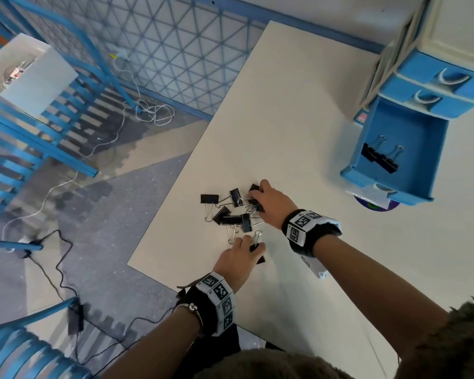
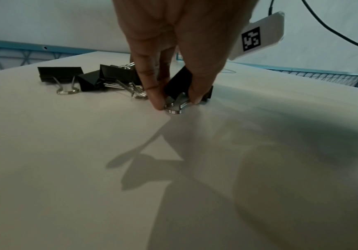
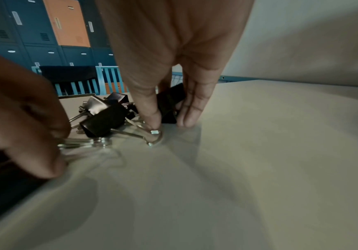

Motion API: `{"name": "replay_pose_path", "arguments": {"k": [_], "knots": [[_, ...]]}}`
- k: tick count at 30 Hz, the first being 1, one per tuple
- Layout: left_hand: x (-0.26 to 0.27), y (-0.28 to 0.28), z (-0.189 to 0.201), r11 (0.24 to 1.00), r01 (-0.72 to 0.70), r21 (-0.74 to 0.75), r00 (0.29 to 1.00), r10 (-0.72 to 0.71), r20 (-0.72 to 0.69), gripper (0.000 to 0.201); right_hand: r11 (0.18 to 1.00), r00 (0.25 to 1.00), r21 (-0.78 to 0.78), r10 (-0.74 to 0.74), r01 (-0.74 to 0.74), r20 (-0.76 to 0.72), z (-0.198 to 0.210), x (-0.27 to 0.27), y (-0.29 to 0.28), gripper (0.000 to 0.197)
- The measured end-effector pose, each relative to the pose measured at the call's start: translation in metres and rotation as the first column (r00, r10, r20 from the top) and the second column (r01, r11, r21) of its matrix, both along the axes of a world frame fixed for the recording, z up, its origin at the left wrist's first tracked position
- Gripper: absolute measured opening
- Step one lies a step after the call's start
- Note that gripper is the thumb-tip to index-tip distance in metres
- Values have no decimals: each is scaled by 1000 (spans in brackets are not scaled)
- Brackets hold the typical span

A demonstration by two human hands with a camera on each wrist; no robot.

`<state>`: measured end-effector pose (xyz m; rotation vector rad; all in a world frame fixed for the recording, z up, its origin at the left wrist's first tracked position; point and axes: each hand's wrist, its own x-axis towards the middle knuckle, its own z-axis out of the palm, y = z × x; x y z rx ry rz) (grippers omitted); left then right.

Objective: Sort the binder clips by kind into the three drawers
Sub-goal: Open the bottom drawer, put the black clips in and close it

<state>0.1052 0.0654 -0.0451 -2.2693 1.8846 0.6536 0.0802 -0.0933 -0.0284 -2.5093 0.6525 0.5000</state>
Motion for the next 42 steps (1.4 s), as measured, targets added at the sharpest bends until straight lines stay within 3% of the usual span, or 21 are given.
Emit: {"name": "replay_pose_path", "arguments": {"k": [6,10,14,18,24,30,34,36,39,42], "knots": [[1,-7,-4,999,35,-3,999,-35,-1,57,979,980,69,-194,191,49,2,-31,-3,46],[-3,-11,2,999,8,-38,1000,-9,-14,54,923,929,160,-363,349,66,5,-59,-4,33],[-4,-13,11,992,-108,61,972,118,-203,45,849,852,247,-507,468,128,13,-95,-6,29],[-13,-22,21,972,-228,-63,895,184,-407,40,801,784,267,-590,537,193,31,-128,-15,28],[-40,-92,61,928,-271,-255,849,106,-518,39,712,634,252,-700,655,329,66,-160,-54,18],[-67,-191,101,887,-328,-324,856,134,-500,42,534,443,157,-806,831,394,79,-171,-117,19],[-75,-244,114,877,-361,-317,794,110,-598,57,498,384,203,-822,843,421,87,-169,-156,76],[-75,-251,115,873,-379,-307,741,88,-666,61,529,400,230,-807,817,434,87,-171,-163,85],[-70,-236,108,868,-369,-332,735,54,-676,48,560,434,237,-795,794,424,82,-175,-155,67],[-63,-206,92,862,-359,-358,775,61,-630,34,542,393,312,-813,780,430,71,-173,-133,35]]}}
